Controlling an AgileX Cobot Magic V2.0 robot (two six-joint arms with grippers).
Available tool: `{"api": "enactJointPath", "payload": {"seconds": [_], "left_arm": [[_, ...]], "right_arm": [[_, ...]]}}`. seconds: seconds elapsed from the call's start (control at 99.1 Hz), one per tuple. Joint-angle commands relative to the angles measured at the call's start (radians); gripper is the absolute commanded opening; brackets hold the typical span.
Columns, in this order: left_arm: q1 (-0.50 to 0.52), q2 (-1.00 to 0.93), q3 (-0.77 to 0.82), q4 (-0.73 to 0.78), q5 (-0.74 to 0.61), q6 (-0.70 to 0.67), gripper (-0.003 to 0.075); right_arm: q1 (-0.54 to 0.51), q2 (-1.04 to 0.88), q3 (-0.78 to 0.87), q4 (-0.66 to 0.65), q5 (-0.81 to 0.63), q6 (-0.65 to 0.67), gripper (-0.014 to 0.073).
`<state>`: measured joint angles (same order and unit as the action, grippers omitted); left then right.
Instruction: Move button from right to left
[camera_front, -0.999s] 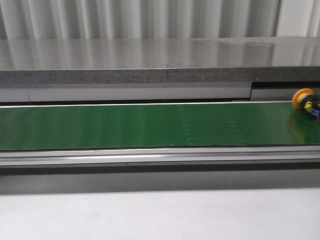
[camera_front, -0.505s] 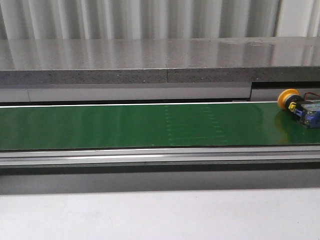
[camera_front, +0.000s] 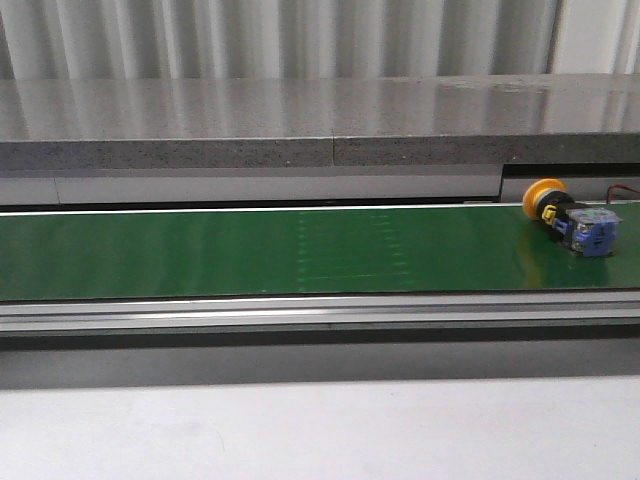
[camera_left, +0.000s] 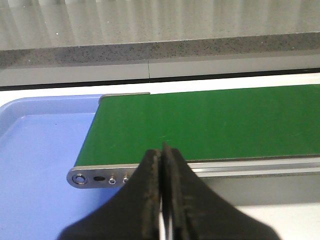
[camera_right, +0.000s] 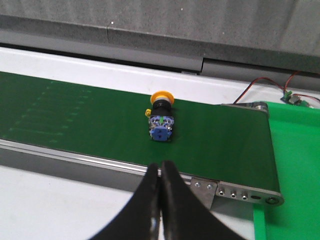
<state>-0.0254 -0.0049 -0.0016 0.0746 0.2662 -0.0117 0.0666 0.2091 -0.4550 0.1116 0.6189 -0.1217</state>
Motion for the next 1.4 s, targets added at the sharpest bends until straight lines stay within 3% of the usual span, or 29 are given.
{"api": "enactJointPath", "payload": {"seconds": [0.0,0.616,0.767,0.949,1.121,1.393], "left_arm": [[-0.003,-0.034,0.026,0.002,-0.084,-0.009,-0.002],[-0.003,-0.034,0.026,0.002,-0.173,-0.009,-0.002],[-0.005,-0.034,0.005,-0.02,-0.246,-0.009,-0.002],[-0.005,0.009,-0.12,-0.02,-0.069,-0.001,-0.002],[-0.005,0.125,-0.233,-0.047,-0.049,-0.001,-0.002],[-0.005,0.386,-0.409,-0.086,0.126,-0.001,-0.0019]], "right_arm": [[0.001,-0.014,-0.018,0.006,-0.09,-0.014,-0.0067],[0.001,-0.017,-0.018,0.006,-0.091,-0.014,-0.0067],[0.001,-0.017,-0.018,0.006,-0.091,-0.014,-0.0067],[0.001,-0.017,-0.018,0.006,-0.091,-0.014,-0.0067],[0.001,-0.017,-0.018,0.006,-0.091,-0.014,-0.0067],[0.001,-0.017,-0.018,0.006,-0.091,-0.014,-0.0067]]}}
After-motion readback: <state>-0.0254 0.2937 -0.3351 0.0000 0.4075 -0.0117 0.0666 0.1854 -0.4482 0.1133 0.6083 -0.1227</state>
